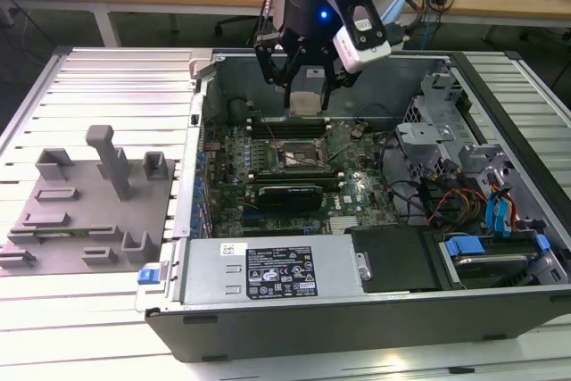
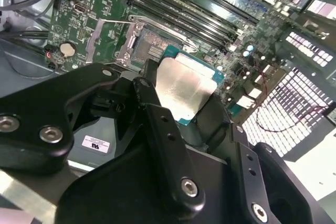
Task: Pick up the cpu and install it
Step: 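Pick up the cpu and move it towards the insertion slot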
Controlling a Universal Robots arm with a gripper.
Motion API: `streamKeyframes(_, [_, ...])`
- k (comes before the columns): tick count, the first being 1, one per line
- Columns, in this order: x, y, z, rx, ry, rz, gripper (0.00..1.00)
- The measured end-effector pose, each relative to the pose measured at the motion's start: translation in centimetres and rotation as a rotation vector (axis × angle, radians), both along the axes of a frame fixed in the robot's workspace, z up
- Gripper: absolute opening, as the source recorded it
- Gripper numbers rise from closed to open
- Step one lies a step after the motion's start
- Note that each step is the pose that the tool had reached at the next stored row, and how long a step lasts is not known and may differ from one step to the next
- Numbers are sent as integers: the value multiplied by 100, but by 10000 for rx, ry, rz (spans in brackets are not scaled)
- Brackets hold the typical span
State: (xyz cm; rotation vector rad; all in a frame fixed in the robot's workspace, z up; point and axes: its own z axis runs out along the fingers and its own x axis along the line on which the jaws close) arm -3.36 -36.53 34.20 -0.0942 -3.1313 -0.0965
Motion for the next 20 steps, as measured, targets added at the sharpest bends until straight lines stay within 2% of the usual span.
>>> streamKeyframes(5, [37, 50, -130, 0, 1, 1, 55])
streamKeyframes(9, [51, 77, -207, -2, 1, 0, 55])
streamKeyframes(12, [52, 93, -289, -1, 1, 18, 55])
streamKeyframes(15, [52, 97, -338, 0, 1, 26, 55])
streamKeyframes(20, [51, 101, -376, 1, 0, 65, 55])
